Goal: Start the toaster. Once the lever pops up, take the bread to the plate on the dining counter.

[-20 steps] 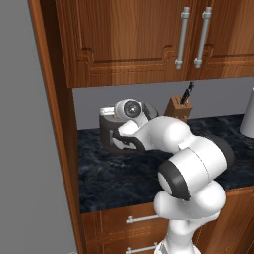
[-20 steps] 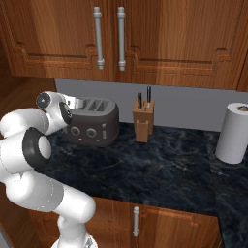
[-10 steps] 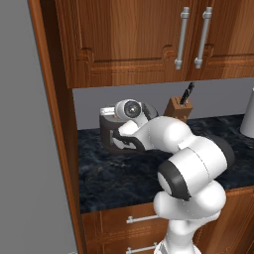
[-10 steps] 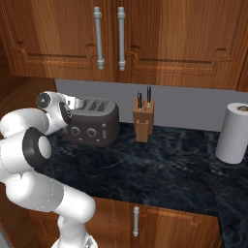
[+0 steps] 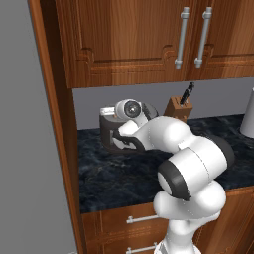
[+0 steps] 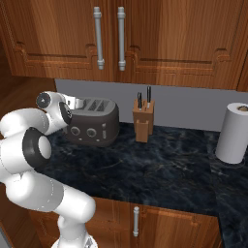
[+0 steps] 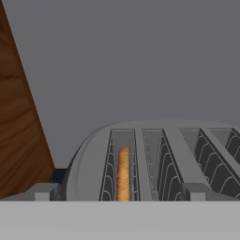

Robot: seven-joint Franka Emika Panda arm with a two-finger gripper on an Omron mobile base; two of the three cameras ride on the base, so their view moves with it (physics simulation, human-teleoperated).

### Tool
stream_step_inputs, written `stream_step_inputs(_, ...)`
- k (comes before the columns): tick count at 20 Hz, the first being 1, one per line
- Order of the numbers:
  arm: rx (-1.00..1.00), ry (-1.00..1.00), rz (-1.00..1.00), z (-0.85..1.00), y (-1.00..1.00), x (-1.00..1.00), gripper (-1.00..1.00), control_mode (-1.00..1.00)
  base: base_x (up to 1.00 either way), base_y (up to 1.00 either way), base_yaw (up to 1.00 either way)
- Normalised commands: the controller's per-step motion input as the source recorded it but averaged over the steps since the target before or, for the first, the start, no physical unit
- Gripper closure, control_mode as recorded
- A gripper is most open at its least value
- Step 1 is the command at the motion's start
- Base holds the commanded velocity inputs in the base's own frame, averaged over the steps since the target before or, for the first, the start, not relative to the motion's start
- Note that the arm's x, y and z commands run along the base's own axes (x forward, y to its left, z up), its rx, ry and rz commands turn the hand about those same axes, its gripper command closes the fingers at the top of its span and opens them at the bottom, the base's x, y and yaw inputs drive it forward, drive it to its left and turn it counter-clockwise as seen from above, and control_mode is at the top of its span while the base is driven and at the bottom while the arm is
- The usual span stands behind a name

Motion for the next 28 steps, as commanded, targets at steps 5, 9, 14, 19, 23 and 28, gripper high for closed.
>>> stream_step_inputs(5,0.0,0.0,0.0,0.0,0.0,0.0,-1.0,-1.0,0.0,0.0,0.0)
stream_step_inputs(9,0.0,0.0,0.0,0.0,0.0,0.0,-1.0,-1.0,0.0,0.0,0.0)
stream_step_inputs(14,0.0,0.0,0.0,0.0,0.0,0.0,-1.0,-1.0,0.0,0.0,0.0)
stream_step_inputs(19,0.0,0.0,0.0,0.0,0.0,0.0,-1.0,-1.0,0.0,0.0,0.0)
stream_step_inputs(23,0.0,0.0,0.0,0.0,0.0,0.0,-1.0,-1.0,0.0,0.0,0.0)
stream_step_inputs(28,0.0,0.0,0.0,0.0,0.0,0.0,-1.0,-1.0,0.0,0.0,0.0)
